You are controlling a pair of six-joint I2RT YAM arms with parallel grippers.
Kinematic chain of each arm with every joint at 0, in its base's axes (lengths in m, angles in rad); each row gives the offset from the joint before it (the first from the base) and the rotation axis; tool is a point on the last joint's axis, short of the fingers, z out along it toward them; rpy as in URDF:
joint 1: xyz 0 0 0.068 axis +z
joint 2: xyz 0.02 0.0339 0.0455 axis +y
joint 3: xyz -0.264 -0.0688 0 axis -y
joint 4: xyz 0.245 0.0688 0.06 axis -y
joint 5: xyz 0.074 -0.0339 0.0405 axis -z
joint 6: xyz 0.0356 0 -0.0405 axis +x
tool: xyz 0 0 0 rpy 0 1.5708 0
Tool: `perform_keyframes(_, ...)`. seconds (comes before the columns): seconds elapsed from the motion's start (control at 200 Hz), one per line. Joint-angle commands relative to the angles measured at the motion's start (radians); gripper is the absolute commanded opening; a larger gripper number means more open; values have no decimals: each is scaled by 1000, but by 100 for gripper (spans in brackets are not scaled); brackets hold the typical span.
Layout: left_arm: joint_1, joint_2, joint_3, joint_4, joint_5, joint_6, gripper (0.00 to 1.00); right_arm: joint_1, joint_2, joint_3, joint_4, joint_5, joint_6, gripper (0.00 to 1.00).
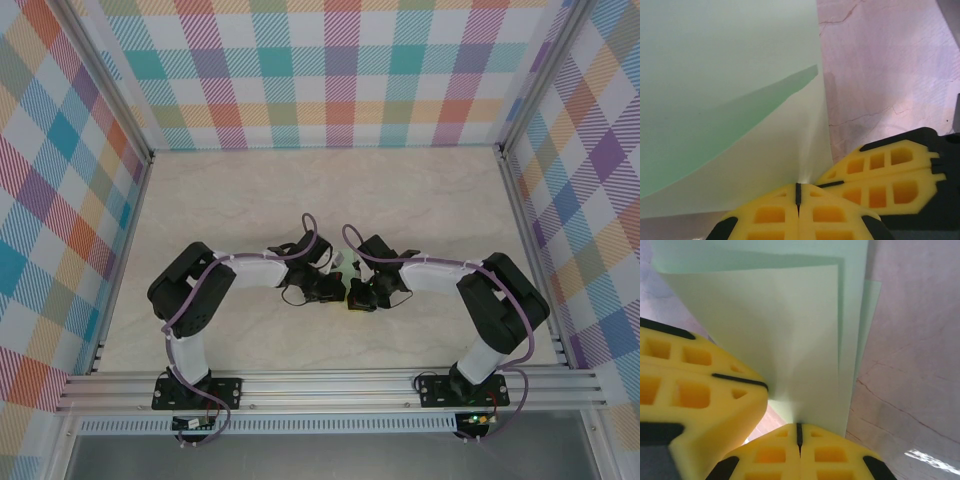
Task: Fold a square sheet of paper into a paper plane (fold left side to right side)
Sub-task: Third fold the triangle at the center of the table.
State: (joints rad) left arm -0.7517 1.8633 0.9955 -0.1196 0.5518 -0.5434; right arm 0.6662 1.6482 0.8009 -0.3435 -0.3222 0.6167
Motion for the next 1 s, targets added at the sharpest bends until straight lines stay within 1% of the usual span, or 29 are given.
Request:
perform_keyframes(0.0, -17, 29, 22, 26, 7, -12, 3, -8, 30, -40, -103, 78, -9, 0)
perform_keyframes(0.165, -12, 52, 28, -14, -44, 29, 3, -8, 29, -38, -122, 93, -14, 0)
perform_keyframes(0.305, 20, 73, 32, -53, -85, 70, 1, -7, 30, -36, -134, 103, -18, 0)
perform_keyframes(0.545, 125, 57, 30, -132, -125, 162, 0, -8, 27, -37, -139, 102, -20, 0)
perform_keyframes(0.715, 223, 54, 25, -150, -120, 221, 0, -7, 24, -35, -142, 101, -22, 0)
perform_keyframes(0.735, 233, 54, 27, -182, -117, 227, 0, -8, 24, -34, -142, 102, -23, 0)
perform_keyframes(0.795, 266, 52, 28, -192, -112, 239, 0, -8, 21, -34, -145, 104, -23, 0)
perform_keyframes(0.905, 305, 40, 31, -205, -102, 255, 0, -8, 19, -32, -145, 104, -24, 0)
perform_keyframes(0.995, 315, 16, 40, -223, -86, 260, 0, -8, 22, -27, -145, 100, -25, 0)
